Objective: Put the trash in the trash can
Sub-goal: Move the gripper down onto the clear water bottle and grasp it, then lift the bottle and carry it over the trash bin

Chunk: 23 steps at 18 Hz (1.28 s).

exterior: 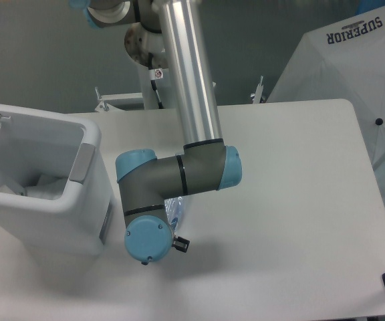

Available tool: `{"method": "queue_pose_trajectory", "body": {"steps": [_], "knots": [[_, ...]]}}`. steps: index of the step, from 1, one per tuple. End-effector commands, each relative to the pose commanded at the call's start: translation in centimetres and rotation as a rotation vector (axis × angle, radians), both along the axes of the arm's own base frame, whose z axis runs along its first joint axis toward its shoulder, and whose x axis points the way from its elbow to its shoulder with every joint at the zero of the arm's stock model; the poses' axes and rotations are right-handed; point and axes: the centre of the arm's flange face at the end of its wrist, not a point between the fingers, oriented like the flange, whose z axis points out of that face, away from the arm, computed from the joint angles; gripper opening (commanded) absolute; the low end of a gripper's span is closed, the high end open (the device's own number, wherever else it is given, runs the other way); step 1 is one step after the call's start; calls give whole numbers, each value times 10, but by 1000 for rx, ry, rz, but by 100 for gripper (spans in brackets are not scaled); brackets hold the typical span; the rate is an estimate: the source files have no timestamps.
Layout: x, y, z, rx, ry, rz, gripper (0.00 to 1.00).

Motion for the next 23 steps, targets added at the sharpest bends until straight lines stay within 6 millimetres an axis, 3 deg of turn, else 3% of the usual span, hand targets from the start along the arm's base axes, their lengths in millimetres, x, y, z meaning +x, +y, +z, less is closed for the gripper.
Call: {"method": "queue_pose_trajectory", "body": {"steps": [6, 12, 16, 23], "knots": [[0, 0, 10, 12, 9, 0, 17], [-10, 0, 49, 80, 35, 7, 11], [-26, 5, 95, 192, 40, 42, 9], [-62, 3, 190, 579, -15, 138, 7]]}}
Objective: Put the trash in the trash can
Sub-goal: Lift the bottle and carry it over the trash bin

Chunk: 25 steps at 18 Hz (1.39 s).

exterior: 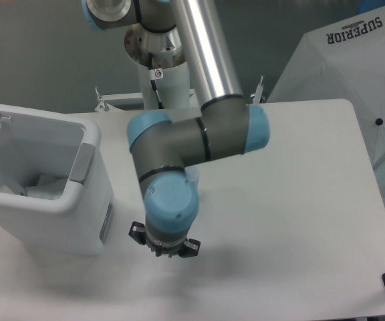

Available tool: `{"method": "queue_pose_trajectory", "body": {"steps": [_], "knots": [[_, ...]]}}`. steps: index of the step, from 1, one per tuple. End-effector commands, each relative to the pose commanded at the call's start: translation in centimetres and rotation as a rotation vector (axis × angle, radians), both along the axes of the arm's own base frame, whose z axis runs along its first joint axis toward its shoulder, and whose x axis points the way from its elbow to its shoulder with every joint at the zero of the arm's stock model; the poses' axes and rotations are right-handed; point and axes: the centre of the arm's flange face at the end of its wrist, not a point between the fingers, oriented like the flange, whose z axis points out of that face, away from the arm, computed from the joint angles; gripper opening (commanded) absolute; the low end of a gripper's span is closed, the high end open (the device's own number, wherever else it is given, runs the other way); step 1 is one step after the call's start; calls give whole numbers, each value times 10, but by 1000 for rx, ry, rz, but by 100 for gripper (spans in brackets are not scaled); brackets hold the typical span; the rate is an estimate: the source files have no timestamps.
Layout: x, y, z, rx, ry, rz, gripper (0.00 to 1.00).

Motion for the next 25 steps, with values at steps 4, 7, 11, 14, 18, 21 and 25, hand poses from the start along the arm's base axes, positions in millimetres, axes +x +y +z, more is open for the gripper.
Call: {"method": "queue_pose_trajectory", "body": {"steps": [4, 7, 11, 14, 18, 21, 25], "knots": [[-9, 0, 43, 223, -3, 2, 7], [-9, -3, 73, 357, -11, -12, 7], [-6, -32, 143, 531, -49, -27, 7], [-2, -51, 185, 638, -68, -48, 6], [6, -67, 223, 735, -68, -80, 6], [17, -69, 235, 800, -123, -118, 6], [37, -78, 263, 895, -184, -178, 6]]}}
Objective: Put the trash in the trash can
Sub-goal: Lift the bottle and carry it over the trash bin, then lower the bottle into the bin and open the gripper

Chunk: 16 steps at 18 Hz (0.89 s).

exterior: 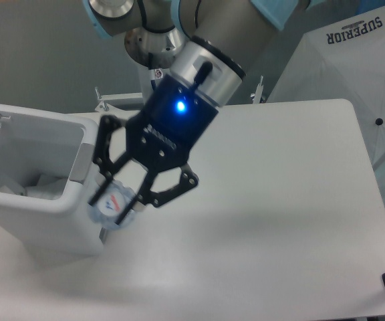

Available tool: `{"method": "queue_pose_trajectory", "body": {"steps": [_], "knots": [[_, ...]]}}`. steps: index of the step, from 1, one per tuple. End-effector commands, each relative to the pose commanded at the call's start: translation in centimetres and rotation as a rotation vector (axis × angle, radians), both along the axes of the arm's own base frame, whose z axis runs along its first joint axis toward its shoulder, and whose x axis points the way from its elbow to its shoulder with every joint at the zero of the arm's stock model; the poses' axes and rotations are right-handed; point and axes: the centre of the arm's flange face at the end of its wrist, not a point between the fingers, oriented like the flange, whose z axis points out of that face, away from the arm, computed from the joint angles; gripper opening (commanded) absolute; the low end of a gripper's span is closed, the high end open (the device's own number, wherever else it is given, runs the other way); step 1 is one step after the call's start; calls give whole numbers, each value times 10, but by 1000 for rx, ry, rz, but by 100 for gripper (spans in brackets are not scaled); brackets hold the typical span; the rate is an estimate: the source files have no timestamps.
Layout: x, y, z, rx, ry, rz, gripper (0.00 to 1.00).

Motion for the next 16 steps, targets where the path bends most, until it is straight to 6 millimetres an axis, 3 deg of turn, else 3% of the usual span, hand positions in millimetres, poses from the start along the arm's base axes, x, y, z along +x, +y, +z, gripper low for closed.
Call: {"method": "queue_pose_trajectory", "body": {"steps": [3, 8, 16], "knots": [[18, -12, 20, 55, -17, -41, 6], [51, -29, 20, 79, -35, -81, 6], [114, -39, -31, 100, 37, -192, 6]]}}
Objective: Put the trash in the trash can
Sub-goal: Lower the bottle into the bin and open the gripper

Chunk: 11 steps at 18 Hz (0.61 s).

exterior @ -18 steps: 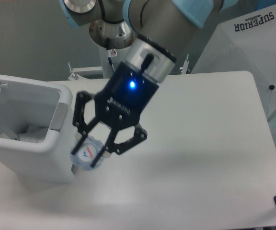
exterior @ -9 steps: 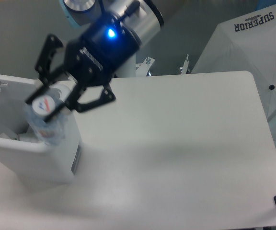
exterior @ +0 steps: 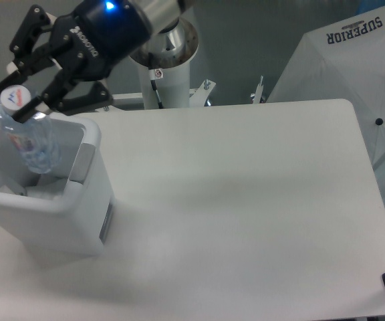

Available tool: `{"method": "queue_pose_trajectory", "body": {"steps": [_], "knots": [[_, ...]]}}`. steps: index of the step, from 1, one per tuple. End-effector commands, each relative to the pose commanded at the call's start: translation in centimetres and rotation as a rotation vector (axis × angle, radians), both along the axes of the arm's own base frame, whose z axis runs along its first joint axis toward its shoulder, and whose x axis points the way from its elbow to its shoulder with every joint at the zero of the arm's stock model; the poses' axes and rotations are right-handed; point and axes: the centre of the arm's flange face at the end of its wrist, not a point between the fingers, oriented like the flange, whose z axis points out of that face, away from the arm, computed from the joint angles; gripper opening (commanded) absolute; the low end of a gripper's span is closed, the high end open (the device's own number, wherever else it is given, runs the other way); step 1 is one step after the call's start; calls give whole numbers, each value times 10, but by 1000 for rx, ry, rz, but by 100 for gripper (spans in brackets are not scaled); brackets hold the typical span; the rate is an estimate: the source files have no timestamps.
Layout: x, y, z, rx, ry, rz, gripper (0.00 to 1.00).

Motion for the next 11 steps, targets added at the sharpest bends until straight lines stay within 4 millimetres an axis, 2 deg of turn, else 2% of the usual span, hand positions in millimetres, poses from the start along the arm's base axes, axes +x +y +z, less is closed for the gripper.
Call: {"method": "queue_pose_trajectory", "body": {"steps": [1, 4, 6, 7, 8, 10, 11], "knots": [[10, -1, -10, 6, 15, -22, 7], [22, -6, -33, 15, 45, -53, 7], [22, -6, -48, 23, 65, -69, 13], [23, -7, -54, 33, 83, -77, 22], [23, -7, -61, 40, 95, -85, 40], [21, -5, -66, 42, 102, -89, 71], [21, -5, -67, 40, 101, -89, 97]]}}
